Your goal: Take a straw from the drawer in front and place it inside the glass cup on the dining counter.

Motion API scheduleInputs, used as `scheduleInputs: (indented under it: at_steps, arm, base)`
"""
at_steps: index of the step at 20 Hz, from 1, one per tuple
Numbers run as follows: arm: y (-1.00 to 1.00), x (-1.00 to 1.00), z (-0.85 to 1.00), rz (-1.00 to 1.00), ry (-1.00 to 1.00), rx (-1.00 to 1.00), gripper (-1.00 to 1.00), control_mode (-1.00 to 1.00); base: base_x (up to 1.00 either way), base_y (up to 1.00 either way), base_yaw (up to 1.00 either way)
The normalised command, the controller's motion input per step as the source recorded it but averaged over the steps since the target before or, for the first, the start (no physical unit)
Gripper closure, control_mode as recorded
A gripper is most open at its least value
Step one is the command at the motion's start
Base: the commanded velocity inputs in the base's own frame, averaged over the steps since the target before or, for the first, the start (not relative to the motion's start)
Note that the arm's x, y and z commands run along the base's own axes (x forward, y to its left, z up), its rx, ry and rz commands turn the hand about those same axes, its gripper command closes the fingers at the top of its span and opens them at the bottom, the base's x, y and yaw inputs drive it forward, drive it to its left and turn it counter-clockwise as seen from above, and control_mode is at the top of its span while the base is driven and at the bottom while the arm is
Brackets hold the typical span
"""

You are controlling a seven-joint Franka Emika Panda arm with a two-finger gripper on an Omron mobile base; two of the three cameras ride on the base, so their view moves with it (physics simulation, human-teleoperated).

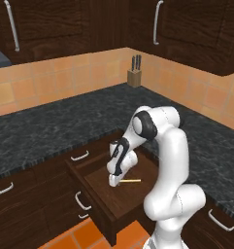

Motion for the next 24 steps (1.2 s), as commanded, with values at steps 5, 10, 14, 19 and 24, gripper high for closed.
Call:
scheduleInputs:
  at_steps: [5, 10, 14, 19, 24]
  arm:
    - [0.14, -0.32, -0.27, 0.01, -0.01, 0.0, 1.0, -1.0]
    - [0.08, -0.35, 0.47, 0.0, -0.13, 0.0, 1.0, -1.0]
    - [0.0, -0.31, 1.0, -0.01, -0.12, 0.06, 1.0, -1.0]
    - [0.0, -0.15, 1.0, -0.01, -0.04, 0.19, 1.0, -1.0]
    - [0.0, -0.01, 1.0, 0.0, 0.0, 0.21, 1.0, -1.0]
  base:
    - [0.0, 0.0, 0.0]
    - [0.0, 0.0, 0.0]
    - [0.0, 0.0, 0.0]
    - [0.0, 0.0, 0.0]
    - [0.0, 0.0, 0.0]
